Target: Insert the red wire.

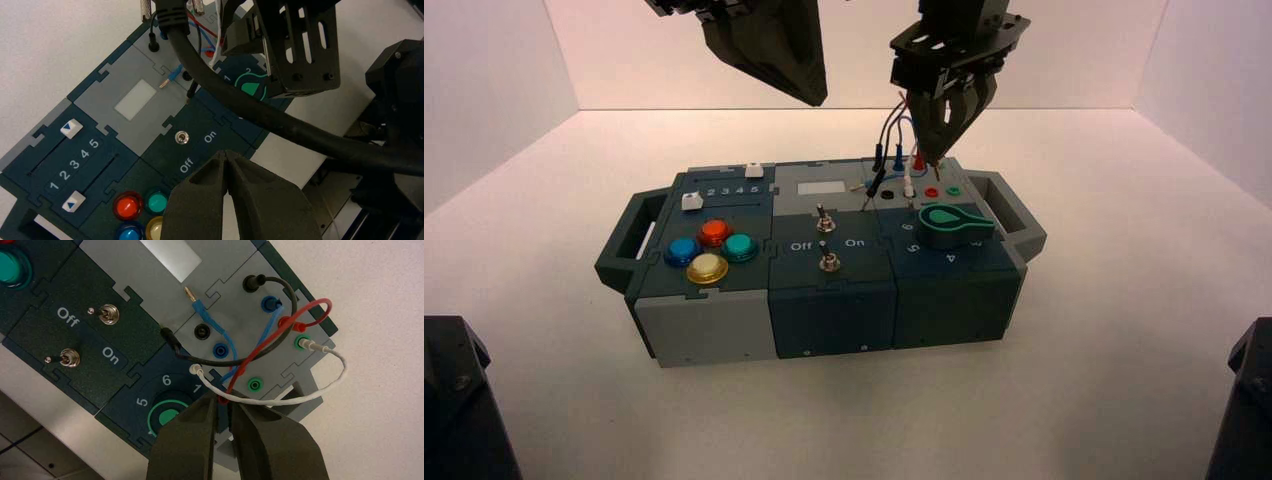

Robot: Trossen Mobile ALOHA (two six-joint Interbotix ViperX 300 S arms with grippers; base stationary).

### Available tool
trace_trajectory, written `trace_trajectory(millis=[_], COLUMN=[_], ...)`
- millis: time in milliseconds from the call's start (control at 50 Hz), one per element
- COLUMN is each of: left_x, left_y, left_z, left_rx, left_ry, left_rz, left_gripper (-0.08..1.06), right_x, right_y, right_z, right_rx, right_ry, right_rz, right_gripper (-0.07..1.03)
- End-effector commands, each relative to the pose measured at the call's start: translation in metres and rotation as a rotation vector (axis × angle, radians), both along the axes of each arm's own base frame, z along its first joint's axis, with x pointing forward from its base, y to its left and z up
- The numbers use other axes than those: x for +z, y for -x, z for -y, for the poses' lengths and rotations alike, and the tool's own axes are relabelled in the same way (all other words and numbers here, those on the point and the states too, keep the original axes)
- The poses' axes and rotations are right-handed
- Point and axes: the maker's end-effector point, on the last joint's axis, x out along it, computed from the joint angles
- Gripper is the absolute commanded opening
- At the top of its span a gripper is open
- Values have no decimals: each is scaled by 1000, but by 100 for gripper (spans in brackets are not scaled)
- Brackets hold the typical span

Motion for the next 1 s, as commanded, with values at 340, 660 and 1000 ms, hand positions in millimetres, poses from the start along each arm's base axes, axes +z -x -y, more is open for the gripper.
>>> trace_trajectory(millis=[340,660,1000], left_x=[7,6,6], left_y=[0,-2,-1], left_z=[18,21,20], left_rx=[11,11,11], left_ry=[43,40,38], left_rz=[-2,-4,-6], left_gripper=[-3,-3,-3], right_x=[6,4,0], right_y=[-2,-4,-5], right_z=[-5,-7,-4], right_rx=[6,9,1], right_ry=[-42,-54,-54], right_rz=[39,55,57], right_gripper=[-3,-3,-3])
